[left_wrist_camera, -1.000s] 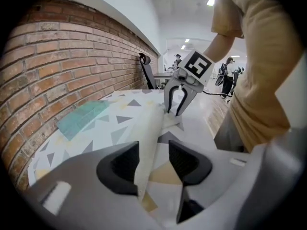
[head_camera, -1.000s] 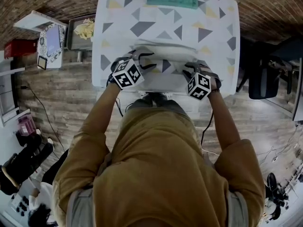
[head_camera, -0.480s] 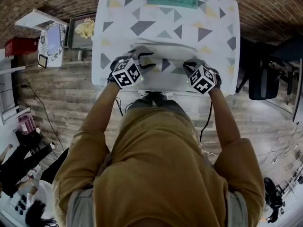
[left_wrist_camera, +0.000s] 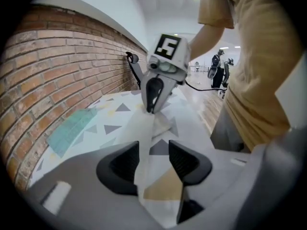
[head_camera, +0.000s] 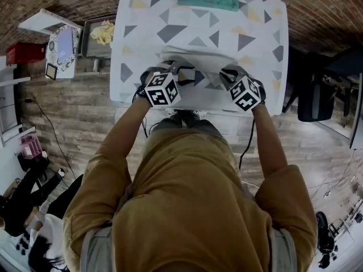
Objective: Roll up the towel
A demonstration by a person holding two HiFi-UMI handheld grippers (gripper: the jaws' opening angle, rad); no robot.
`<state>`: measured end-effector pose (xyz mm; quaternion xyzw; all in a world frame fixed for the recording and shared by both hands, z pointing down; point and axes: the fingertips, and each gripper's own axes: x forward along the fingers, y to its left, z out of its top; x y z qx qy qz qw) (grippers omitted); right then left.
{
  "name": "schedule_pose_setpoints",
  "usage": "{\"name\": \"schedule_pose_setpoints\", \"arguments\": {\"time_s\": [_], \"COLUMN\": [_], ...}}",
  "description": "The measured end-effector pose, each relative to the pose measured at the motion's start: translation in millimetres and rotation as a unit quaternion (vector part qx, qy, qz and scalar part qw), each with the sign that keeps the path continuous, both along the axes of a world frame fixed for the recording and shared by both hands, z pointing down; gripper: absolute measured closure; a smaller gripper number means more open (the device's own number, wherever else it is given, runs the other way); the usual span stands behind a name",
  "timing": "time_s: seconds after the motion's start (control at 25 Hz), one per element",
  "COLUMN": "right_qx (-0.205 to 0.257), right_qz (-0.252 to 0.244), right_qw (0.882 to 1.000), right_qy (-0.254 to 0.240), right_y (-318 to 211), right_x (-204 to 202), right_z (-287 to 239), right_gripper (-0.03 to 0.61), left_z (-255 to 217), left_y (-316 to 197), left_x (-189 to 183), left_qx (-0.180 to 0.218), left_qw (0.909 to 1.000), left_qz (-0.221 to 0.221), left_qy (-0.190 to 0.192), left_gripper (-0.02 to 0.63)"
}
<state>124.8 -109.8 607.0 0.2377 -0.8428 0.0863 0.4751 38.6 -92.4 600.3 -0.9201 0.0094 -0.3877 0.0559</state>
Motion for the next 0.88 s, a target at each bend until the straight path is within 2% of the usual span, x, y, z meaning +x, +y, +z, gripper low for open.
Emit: {"name": "schedule_pose_setpoints", "arguments": {"time_s": [0.08,0.16,0.2,0.32,0.44,0.56,0.72,0.88], "right_qx": [-0.007,-0.026,-0.033,-0.043,-0.053,-0.043,-0.041,-0.033], "right_qz": [-0.069,-0.092,-0.093,-0.087,-0.065,-0.045,-0.04,-0.008], "right_qw": [0.998,0.995,0.995,0.995,0.996,0.998,0.998,0.999], "right_qy": [0.013,0.014,0.018,0.029,0.011,0.011,0.01,-0.018], "right_y": [27,44,48,51,49,43,40,29], "right_x": [-9,-17,-18,-19,-17,-11,-11,-12], "right_z": [7,18,25,39,40,40,36,19], "right_gripper": [0.544,0.445,0.425,0.425,0.431,0.522,0.523,0.523], "left_z": [-2,-2,-2,-3,-2,2,14,29], "left_y": [-2,-3,-3,-4,-6,-7,-13,-16], "left_x": [4,6,7,9,5,-1,-14,-23], "left_qx": [-0.002,-0.005,-0.006,-0.008,-0.01,-0.014,-0.018,-0.035], "left_qw": [0.9999,0.9999,0.9998,0.9997,0.9995,0.999,0.9983,0.9971], "left_qz": [-0.005,-0.009,-0.01,-0.016,-0.025,-0.039,-0.054,-0.054], "left_qy": [0.009,0.013,0.014,0.018,0.019,0.015,-0.008,-0.041], "left_gripper": [0.407,0.407,0.408,0.407,0.407,0.407,0.407,0.407]}}
